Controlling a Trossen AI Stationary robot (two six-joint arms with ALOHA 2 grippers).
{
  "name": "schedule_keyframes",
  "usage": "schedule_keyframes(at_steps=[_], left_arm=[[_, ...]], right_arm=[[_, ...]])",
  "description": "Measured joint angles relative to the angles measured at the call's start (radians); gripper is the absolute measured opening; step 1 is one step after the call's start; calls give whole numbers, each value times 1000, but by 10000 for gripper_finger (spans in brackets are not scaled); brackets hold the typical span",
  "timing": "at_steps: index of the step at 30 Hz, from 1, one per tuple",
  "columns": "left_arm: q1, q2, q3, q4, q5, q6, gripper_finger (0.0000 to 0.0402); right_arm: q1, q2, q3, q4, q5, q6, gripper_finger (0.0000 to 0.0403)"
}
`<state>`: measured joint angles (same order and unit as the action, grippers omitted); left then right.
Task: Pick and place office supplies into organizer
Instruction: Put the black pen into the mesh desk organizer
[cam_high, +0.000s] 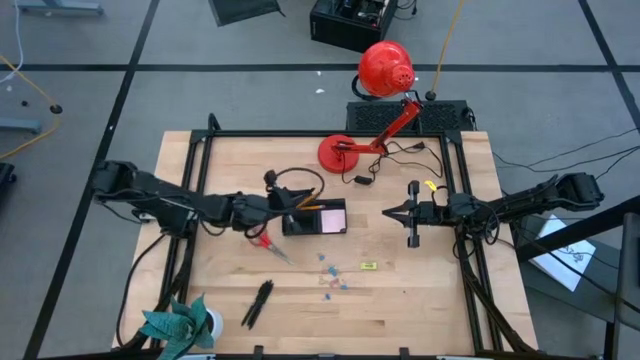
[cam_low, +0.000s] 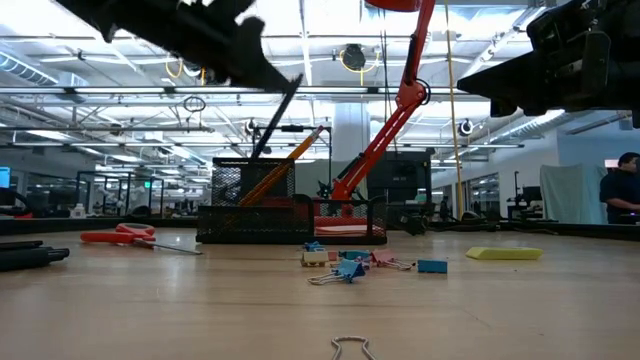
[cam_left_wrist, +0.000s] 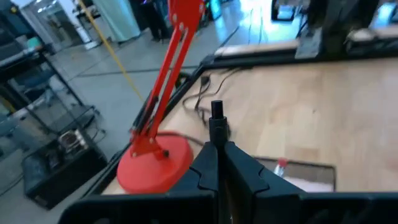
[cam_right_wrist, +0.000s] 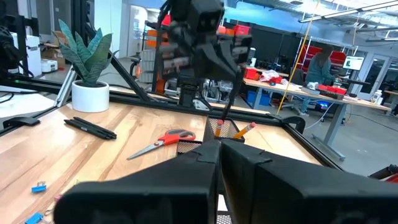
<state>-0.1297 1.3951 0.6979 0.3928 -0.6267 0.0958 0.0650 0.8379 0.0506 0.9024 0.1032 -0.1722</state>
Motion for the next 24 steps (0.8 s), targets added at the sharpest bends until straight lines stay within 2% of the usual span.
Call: schedule_keyframes(at_steps=[7, 13, 24], left_arm=[[5, 60, 0, -21, -12, -62, 8], [12, 72, 0, -74, -72, -118, 8], [21, 72, 0, -183, -69, -213, 8]], right_arm=[[0, 0, 0, -1, 0, 1, 9], [0, 0, 0, -2, 0, 14, 9], [0, 0, 0, -2, 0, 30, 9]])
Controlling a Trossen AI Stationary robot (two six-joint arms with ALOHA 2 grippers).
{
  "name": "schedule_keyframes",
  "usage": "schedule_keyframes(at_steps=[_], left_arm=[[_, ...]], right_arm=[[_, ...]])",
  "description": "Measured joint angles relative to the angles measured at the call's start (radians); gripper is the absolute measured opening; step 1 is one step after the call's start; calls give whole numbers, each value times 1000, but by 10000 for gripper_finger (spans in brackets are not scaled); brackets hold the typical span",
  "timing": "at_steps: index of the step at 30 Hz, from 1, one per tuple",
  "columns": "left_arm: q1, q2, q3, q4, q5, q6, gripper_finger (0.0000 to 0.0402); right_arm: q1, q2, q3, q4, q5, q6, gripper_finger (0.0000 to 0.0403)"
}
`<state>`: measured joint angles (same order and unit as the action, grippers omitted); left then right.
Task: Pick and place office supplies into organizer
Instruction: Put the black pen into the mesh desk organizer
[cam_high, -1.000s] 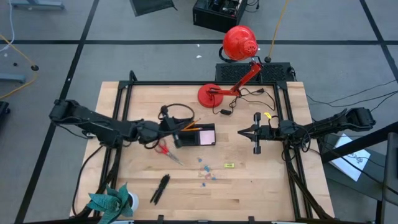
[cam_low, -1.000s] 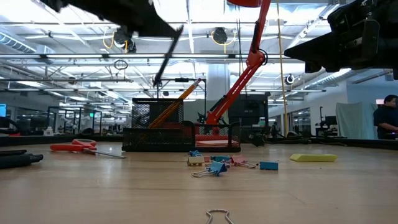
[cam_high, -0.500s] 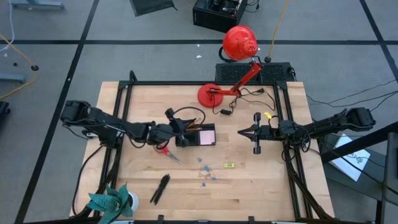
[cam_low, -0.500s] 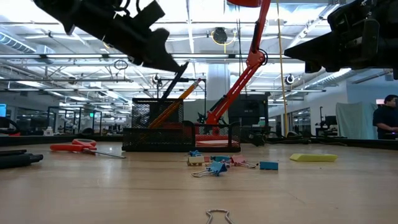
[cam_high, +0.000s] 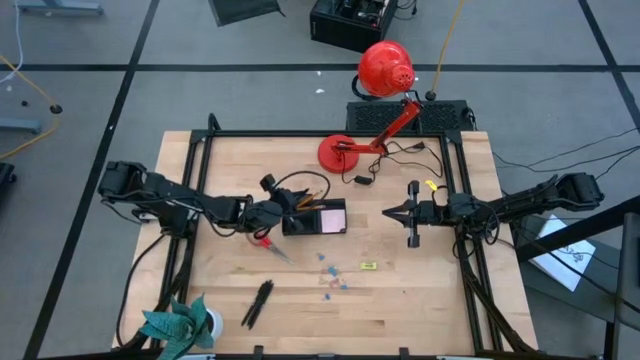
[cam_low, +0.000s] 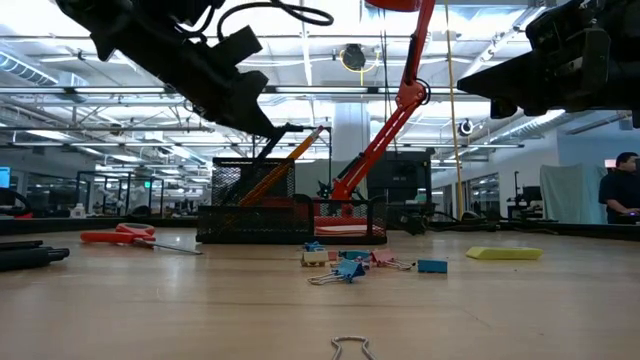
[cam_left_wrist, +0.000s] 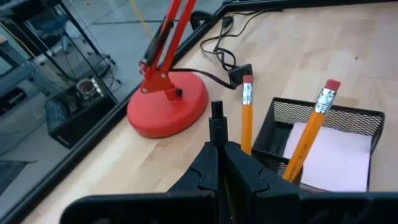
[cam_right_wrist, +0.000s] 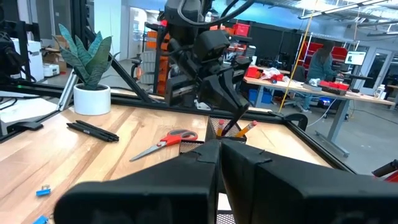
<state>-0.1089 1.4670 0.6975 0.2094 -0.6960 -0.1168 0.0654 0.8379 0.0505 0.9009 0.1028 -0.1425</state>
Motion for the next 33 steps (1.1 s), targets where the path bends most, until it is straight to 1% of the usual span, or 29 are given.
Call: schedule_keyframes(at_steps=[3, 8, 13, 17, 20, 25, 31, 33], left_arm=[[2, 0, 0, -11, 19, -36, 8], [3, 0, -4, -1, 19, -78, 8], [3, 0, -76, 153, 50, -57, 8], [3, 0, -128, 216, 71, -65, 7], [3, 0, -143, 221, 79, -67, 7], [27, 0, -145, 222, 144, -63, 7], [46, 0, -145, 221, 148, -76, 9], [45, 0, -145, 220, 149, -62, 19]], right_arm=[[0, 0, 0, 0, 0, 0, 9], [0, 0, 0, 7, 0, 15, 9], [0, 0, 0, 7, 0, 27, 9], [0, 0, 0, 7, -2, 27, 9], [0, 0, 0, 6, -2, 27, 9], [0, 0, 0, 6, -2, 27, 9], [0, 0, 0, 6, -1, 26, 9], [0, 0, 0, 6, -1, 26, 9]])
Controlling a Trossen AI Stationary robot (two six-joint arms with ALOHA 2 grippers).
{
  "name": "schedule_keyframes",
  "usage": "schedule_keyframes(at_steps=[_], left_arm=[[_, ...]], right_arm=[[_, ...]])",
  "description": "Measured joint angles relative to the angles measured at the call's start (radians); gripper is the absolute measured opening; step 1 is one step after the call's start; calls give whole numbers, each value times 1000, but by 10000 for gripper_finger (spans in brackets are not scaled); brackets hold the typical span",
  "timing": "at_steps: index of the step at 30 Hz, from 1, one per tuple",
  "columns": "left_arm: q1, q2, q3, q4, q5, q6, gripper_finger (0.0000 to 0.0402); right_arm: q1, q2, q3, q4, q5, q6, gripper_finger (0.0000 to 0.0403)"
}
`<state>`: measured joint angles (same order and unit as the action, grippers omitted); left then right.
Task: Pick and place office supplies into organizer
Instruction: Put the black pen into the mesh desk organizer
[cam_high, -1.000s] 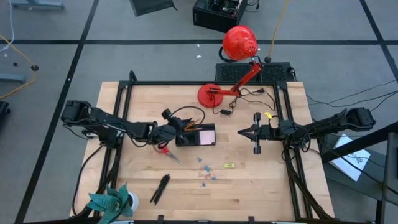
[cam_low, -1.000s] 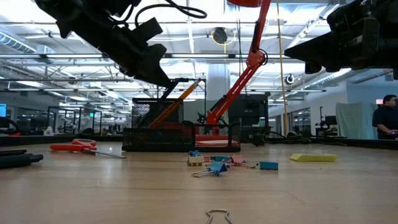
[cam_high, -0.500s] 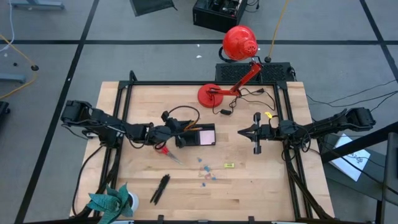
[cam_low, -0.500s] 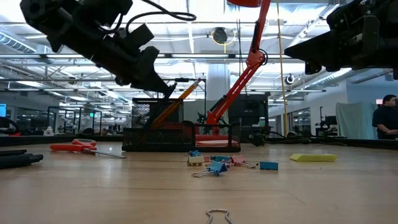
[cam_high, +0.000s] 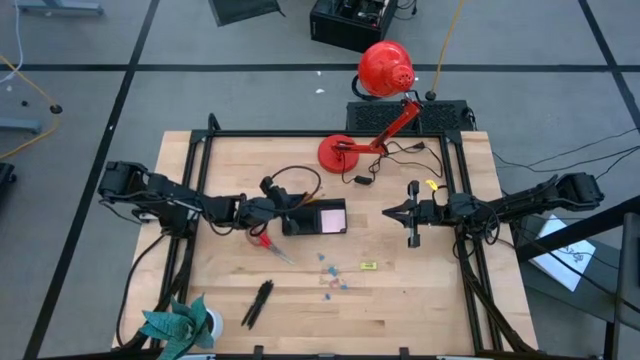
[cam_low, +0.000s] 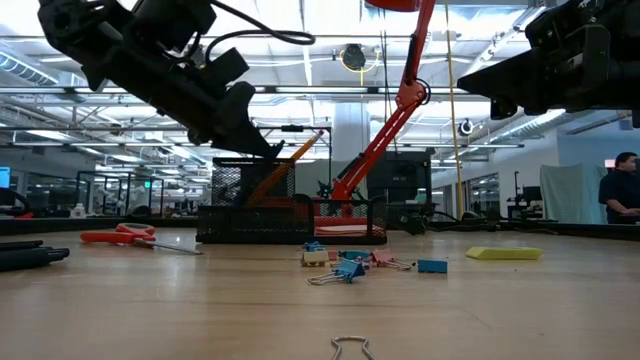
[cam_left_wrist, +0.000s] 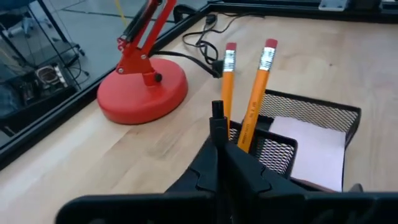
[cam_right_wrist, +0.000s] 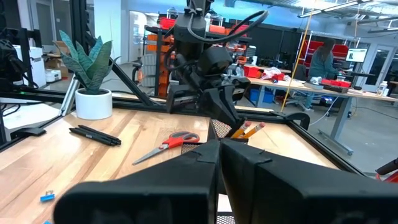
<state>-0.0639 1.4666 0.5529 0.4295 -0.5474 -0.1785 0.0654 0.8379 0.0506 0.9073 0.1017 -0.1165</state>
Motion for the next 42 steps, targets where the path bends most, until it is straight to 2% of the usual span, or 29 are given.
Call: schedule_keyframes(at_steps=[10, 15, 17, 19, 21, 23, 26, 28, 31, 35, 39, 42], left_arm=[[0, 0, 0, -6, 33, 14, 115], [-19, -12, 1, 67, 32, 135, 128], [-36, -28, 22, 68, 32, 195, 128], [-54, -60, 52, 29, 29, 190, 128], [-72, -102, 120, -101, 28, 136, 129], [-104, -137, 224, -345, 20, 102, 129], [-204, -133, 404, -701, 2, 79, 129], [-282, -111, 509, -840, -7, 55, 129], [-384, -78, 628, -981, -16, -45, 129], [-484, -25, 729, -1152, 1, -318, 129], [-545, 47, 748, -1274, 117, -658, 119], [-581, 123, 745, -1302, 239, -819, 100]], right_arm=[[0, 0, 0, 0, 0, 0, 9], [0, 0, 0, 0, 1, 0, 9], [0, 0, 0, 0, 1, -2, 9], [0, 0, 0, 0, 1, -2, 9], [0, 0, 0, 0, 1, -3, 9], [0, 0, 0, 0, 1, -3, 9], [0, 0, 0, -6, 0, -1, 9], [0, 0, 0, -15, 1, -1, 9], [0, 0, 0, -23, 0, 4, 9], [0, 0, 0, -29, -1, 28, 9], [1, 0, 0, -31, -1, 30, 9], [1, 0, 0, -39, -1, 30, 9]])
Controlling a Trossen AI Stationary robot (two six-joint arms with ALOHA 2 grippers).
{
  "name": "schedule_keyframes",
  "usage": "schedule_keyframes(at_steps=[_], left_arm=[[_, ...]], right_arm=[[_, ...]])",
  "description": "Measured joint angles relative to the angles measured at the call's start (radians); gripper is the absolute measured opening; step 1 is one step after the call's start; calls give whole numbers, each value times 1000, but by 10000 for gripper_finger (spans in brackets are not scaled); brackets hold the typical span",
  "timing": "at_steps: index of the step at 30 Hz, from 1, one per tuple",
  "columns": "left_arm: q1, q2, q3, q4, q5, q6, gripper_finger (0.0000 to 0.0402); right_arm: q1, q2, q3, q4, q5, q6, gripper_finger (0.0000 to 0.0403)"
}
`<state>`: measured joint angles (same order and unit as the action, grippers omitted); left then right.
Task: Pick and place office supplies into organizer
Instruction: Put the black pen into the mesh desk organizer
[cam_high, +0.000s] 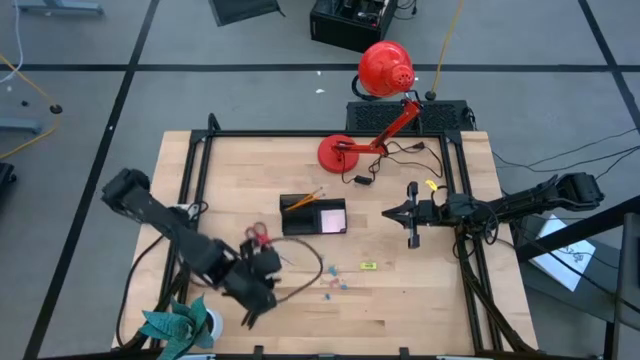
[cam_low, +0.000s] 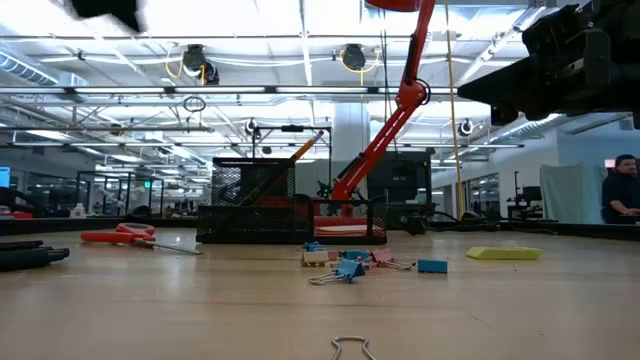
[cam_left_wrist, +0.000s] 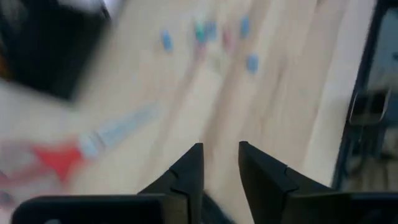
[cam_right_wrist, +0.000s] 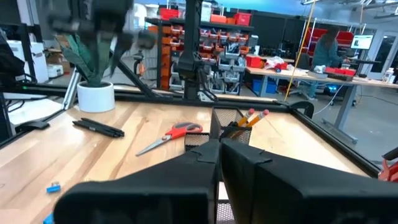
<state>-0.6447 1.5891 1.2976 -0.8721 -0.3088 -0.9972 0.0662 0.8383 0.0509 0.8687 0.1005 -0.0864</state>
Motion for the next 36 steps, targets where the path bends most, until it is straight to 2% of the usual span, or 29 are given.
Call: schedule_keyframes(at_steps=[5, 9, 11, 16, 30, 36], left_arm=[[-41, 130, 0, 11, 171, -203, 79], [-40, 201, 0, 12, 260, -384, 80], [-34, 225, 0, 32, 274, -427, 82], [-16, 263, 0, 108, 278, -421, 81], [53, 322, 0, 79, 310, -412, 82], [69, 323, 0, 28, 360, -426, 111]], right_arm=[[0, 0, 0, 2, 0, -2, 9], [0, 0, 0, 2, 0, -7, 9], [0, 0, 0, 2, 1, -7, 9], [0, 0, 0, 2, 1, -7, 9], [0, 0, 0, 0, 2, -7, 9], [0, 0, 0, -2, 2, -8, 9]])
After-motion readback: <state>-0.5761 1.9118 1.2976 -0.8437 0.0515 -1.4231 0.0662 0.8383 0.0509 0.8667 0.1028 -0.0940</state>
